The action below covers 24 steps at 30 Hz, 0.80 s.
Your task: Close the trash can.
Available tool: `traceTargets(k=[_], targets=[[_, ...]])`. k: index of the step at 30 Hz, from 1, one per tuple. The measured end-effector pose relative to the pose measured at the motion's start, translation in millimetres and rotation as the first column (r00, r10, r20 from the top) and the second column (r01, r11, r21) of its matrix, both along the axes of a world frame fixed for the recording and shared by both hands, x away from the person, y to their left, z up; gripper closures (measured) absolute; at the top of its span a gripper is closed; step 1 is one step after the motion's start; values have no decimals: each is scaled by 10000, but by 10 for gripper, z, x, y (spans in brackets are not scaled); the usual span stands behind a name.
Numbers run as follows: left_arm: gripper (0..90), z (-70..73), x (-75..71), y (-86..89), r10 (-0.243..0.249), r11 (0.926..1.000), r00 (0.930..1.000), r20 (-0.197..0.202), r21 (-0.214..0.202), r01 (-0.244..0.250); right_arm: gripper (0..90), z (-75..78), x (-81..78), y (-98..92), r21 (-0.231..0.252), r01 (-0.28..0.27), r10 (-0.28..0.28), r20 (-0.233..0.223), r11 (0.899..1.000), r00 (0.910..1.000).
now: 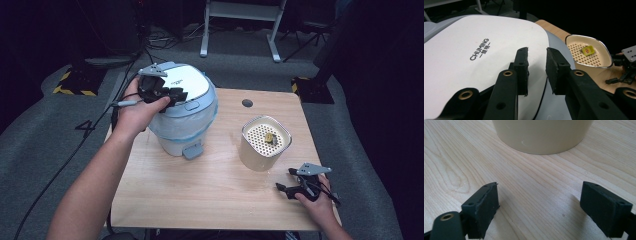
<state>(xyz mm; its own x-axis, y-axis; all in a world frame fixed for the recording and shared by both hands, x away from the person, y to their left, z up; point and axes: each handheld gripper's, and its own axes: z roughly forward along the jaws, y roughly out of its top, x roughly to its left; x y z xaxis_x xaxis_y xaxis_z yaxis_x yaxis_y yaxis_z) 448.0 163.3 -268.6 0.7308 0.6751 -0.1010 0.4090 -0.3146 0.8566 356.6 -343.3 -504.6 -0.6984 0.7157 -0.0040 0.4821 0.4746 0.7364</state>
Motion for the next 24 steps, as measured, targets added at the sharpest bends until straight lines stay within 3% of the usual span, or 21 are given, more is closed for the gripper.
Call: traceTargets(k=[8,11,22,23,24], targets=[[717,-10,19,-65,179,9992,9990,402,359,-193,154,0,0,0,-3,-3,3,4,10000,10000],[717,-3,6,-101,455,9950,9964,721,855,-516,154,0,0,0,-3,-1,1,3,10000,10000],[724,1,8,-140,648,9920,9951,749,1035,-724,154,0,0,0,-3,-1,1,5,10000,10000],[731,-16,9,-154,653,9878,9945,822,1356,-761,154,0,0,0,-5,-3,3,6,10000,10000],[737,-20,7,-159,737,9874,9937,848,1340,-847,153,0,0,0,-5,-2,2,3,10000,10000]])
